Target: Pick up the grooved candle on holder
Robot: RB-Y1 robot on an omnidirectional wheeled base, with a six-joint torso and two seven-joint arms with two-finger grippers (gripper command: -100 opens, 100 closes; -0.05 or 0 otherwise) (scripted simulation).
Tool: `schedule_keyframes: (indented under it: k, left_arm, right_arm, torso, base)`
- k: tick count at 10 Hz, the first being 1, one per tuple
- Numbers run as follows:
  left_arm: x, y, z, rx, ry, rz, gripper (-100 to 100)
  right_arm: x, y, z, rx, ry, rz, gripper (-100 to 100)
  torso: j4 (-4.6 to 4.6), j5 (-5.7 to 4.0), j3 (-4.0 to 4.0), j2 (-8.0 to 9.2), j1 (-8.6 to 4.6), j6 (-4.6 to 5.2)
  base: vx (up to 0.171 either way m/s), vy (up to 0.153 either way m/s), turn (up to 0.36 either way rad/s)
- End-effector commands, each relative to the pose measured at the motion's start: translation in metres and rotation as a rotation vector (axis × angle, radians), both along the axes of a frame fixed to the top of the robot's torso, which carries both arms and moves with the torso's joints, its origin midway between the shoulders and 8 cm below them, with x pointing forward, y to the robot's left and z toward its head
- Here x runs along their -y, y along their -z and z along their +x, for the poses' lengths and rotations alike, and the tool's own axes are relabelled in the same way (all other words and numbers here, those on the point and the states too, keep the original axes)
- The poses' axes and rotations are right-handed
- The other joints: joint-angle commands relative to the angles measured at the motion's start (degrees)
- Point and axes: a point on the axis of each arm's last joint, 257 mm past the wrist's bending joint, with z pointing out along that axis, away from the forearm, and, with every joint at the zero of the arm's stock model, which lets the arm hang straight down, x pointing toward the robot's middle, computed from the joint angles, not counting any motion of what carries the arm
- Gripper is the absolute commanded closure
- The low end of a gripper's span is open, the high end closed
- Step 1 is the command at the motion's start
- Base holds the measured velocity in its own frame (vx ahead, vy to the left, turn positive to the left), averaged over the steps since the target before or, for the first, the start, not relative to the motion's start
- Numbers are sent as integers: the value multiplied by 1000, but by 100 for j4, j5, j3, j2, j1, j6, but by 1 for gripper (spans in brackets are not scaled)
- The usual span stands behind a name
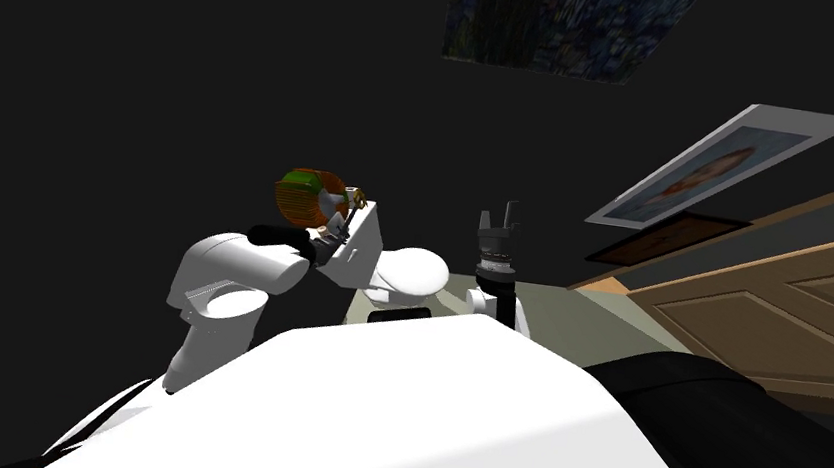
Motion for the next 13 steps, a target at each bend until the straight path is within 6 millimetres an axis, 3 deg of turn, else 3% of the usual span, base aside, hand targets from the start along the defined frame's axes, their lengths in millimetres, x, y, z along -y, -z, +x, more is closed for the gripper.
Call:
schedule_keyframes:
  k: [1,6,12,13]
  left_arm:
    - [-1,-3,0,-10,16,10,-100]
    - [-12,-11,-12,-74,54,64,-100]
    - [-26,-9,-38,-169,46,121,-100]
    - [-25,-10,-35,-156,49,115,-100]
  right_arm:
    - [0,0,0,0,0,0,0]
    - [0,0,0,0,0,0,0]
    - [0,0,0,0,0,0,0]
    - [0,0,0,0,0,0,0]
  torso:
    - [0,0,0,0,0,0]
    - [-1,1,-3,-4,5,0]
    - [8,-3,20,36,-15,0]
    - [8,-3,20,36,-14,0]
  base:
    - [88,24,-31]
    - [77,40,-56]
    - [5,14,-41]
    - [2,9,-17]
